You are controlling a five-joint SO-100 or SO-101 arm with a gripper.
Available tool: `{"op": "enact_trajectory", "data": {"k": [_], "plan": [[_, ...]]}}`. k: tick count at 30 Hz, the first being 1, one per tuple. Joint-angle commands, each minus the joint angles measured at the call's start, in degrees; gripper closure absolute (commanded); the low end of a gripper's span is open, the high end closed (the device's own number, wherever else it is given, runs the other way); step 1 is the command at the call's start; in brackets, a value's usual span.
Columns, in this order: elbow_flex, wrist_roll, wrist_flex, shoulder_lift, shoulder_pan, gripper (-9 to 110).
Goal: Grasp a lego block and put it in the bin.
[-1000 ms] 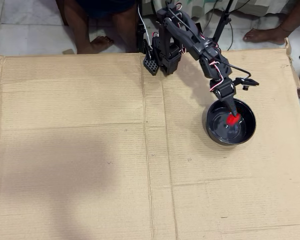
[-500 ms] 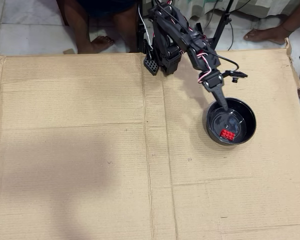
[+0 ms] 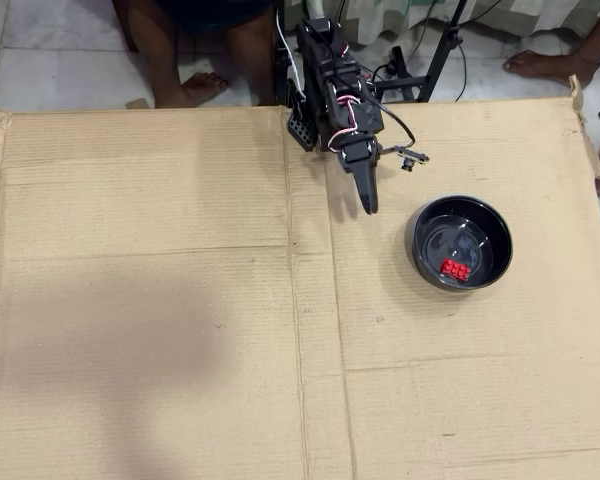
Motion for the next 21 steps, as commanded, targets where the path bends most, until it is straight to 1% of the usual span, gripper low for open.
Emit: {"op": "enact_trajectory", "data": {"k": [1,6,11,15,17,19,21], "plan": [[1.1,-0.1,-0.4,4.9,3.4,77],[7.0,-0.2,-0.4,8.6,6.5,77],[10.5,-0.2,-0.1,9.1,6.3,77],[10.5,-0.7,3.5,9.1,5.6,78],[10.5,-5.1,5.2,9.2,5.6,82],[10.5,-11.6,6.3,9.2,5.6,89],[10.5,-15.2,7.8,9.2,5.6,97]]}}
